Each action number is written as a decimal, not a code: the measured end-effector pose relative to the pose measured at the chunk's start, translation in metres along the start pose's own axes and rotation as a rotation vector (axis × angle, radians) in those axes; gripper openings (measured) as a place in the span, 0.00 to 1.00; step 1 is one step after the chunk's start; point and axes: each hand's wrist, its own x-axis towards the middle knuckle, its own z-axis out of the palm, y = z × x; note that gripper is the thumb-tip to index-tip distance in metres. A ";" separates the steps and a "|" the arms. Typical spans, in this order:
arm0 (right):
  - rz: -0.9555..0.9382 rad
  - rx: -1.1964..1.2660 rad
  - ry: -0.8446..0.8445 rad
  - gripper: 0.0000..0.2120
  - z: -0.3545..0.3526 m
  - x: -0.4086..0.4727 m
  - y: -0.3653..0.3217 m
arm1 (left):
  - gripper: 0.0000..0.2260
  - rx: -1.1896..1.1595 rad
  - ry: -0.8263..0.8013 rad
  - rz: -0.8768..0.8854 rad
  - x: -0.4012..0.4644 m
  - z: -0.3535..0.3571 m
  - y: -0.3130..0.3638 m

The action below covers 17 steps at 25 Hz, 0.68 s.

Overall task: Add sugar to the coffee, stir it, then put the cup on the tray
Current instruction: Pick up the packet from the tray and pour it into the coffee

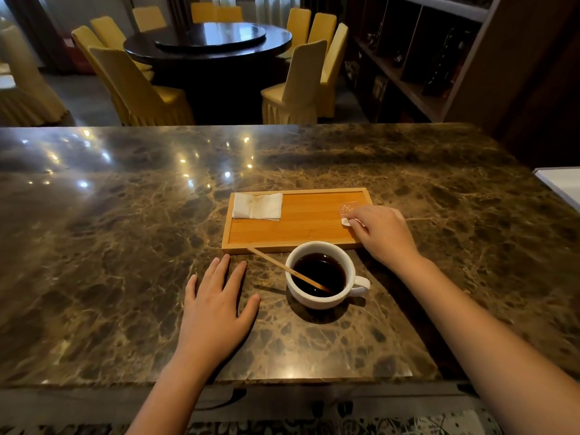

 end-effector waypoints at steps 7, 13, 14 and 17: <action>0.217 0.087 0.091 0.13 0.003 0.008 0.001 | 0.28 0.008 0.012 -0.004 0.000 0.000 0.001; 0.369 0.100 0.010 0.24 0.004 0.007 0.011 | 0.28 0.006 0.008 -0.002 0.000 0.000 0.000; 0.372 0.125 0.022 0.22 0.003 0.006 0.009 | 0.28 0.009 0.009 -0.001 0.000 0.000 0.000; 0.355 0.177 0.097 0.17 0.002 -0.002 0.005 | 0.28 0.014 0.010 -0.003 0.000 0.000 0.000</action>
